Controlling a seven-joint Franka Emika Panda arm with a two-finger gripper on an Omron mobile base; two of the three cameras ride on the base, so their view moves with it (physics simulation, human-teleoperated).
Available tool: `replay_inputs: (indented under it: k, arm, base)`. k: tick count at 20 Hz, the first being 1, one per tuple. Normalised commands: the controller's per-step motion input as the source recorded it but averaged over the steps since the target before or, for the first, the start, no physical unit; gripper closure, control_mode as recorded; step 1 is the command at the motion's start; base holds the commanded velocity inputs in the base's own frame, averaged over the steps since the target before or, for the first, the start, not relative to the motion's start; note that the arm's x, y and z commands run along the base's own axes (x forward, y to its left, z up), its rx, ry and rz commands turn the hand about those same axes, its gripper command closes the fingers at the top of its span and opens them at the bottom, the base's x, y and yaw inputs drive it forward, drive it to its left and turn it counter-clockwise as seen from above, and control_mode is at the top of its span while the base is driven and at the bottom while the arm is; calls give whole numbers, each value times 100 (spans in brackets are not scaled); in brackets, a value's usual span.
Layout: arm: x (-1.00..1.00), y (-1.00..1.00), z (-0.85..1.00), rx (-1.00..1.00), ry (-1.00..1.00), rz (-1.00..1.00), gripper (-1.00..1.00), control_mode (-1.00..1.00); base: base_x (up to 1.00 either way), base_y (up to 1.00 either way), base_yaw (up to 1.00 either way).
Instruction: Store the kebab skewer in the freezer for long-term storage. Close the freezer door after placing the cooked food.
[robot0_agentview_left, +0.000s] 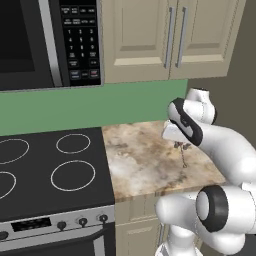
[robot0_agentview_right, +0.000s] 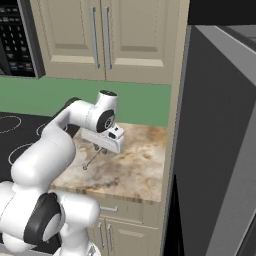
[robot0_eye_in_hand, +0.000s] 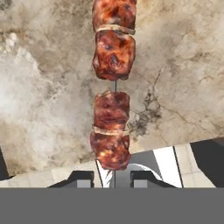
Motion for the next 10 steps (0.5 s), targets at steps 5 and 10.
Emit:
replay_inputs:
  k: [5, 10]
  arm:
    - [-17, 12, 8, -9, 1, 34, 100, -100]
    - [-36, 8, 3, -4, -5, 24, 100, -100]
  base:
    - [0, 0, 0]
    - [0, 0, 0]
